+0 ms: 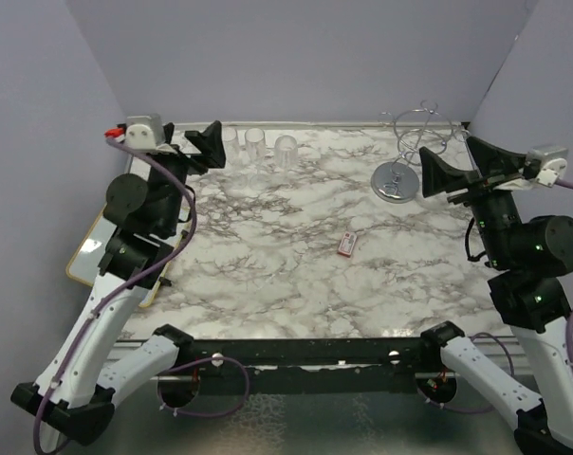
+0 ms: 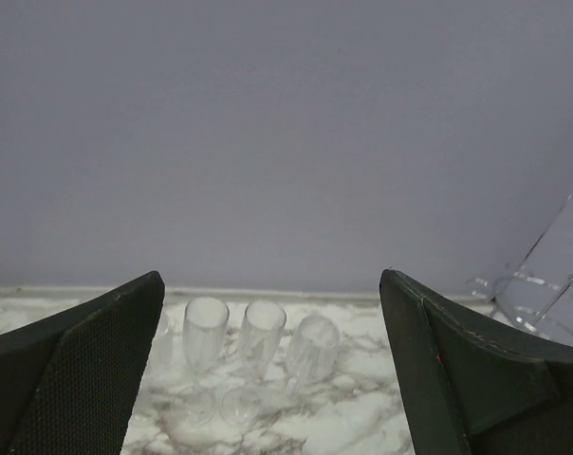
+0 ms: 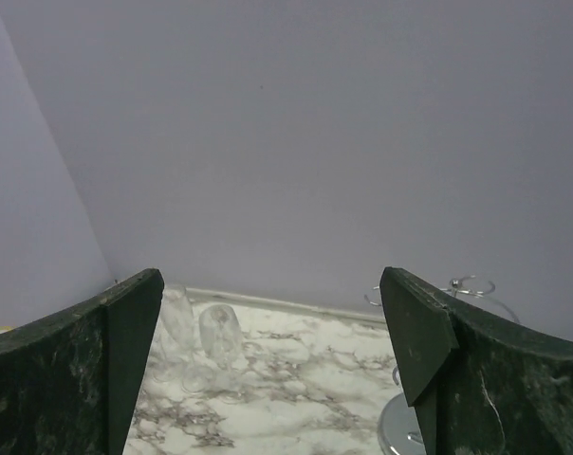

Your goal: Take the wine glass off the wine glass rack

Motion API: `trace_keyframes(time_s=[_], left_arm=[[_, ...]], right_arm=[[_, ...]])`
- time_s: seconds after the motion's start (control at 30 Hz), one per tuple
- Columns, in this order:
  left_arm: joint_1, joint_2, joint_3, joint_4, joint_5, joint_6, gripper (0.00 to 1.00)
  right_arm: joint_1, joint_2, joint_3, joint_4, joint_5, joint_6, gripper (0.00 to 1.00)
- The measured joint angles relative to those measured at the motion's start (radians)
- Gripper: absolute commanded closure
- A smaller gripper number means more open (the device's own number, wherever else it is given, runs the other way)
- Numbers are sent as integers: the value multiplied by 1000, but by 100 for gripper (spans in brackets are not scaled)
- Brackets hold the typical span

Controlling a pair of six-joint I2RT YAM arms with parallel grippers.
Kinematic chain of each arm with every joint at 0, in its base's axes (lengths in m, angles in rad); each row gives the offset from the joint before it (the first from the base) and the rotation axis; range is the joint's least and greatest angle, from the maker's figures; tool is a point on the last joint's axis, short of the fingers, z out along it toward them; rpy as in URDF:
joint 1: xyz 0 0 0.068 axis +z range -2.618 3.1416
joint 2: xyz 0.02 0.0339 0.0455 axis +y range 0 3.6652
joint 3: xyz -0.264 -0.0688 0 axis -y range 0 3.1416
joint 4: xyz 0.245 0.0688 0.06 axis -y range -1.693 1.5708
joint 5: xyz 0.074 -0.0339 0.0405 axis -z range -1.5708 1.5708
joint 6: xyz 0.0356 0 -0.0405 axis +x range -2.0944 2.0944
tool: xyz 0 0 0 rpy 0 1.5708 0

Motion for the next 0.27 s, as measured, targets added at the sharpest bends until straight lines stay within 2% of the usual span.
trace_keyframes(time_s=[0.27], left_arm=[[0,-154,60,44,-1,37,1]], right_arm=[[0,-37,23,-60,2,39,1]])
